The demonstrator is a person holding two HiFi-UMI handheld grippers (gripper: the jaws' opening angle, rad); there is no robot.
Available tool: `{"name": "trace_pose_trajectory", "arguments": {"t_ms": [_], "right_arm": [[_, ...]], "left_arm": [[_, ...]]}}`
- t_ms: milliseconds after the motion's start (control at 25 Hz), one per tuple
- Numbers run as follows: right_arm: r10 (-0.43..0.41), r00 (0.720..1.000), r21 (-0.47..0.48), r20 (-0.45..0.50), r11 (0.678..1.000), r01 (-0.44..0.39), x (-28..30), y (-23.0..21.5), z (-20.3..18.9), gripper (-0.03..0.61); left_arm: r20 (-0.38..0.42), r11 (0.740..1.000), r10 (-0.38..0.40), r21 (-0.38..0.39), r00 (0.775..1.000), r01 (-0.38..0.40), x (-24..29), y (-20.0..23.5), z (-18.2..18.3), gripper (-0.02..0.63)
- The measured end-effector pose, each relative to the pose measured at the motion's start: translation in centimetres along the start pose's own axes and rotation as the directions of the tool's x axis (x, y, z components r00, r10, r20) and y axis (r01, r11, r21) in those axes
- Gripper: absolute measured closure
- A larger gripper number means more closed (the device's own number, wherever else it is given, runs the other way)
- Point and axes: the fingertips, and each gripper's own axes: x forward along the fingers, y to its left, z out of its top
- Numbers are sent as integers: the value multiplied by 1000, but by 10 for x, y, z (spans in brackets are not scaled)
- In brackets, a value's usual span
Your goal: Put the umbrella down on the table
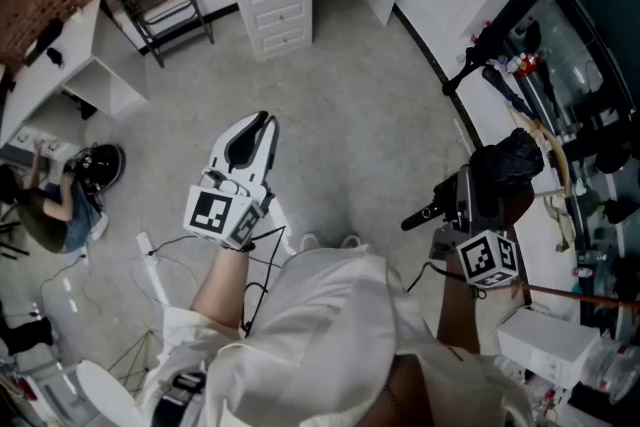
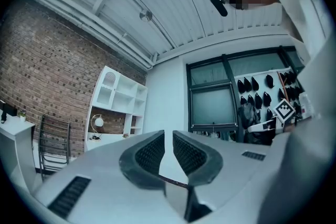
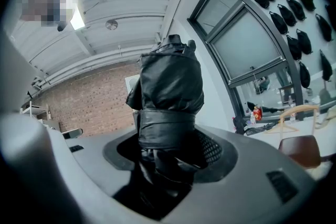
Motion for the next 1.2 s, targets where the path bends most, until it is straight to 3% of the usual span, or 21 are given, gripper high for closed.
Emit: {"name": "trace_pose_trajectory", "arguments": {"t_ms": [680, 1200], "right_arm": [[-71, 997, -48, -18, 996, 70, -1, 31, -21, 308], [-37, 999, -72, -10, 997, 36, 24, 40, -16, 308]], "left_arm": [[-50, 997, -54, -55, 997, 51, -10, 33, -28, 548], [-45, 996, -66, -64, 997, 63, 0, 36, -31, 548]]}}
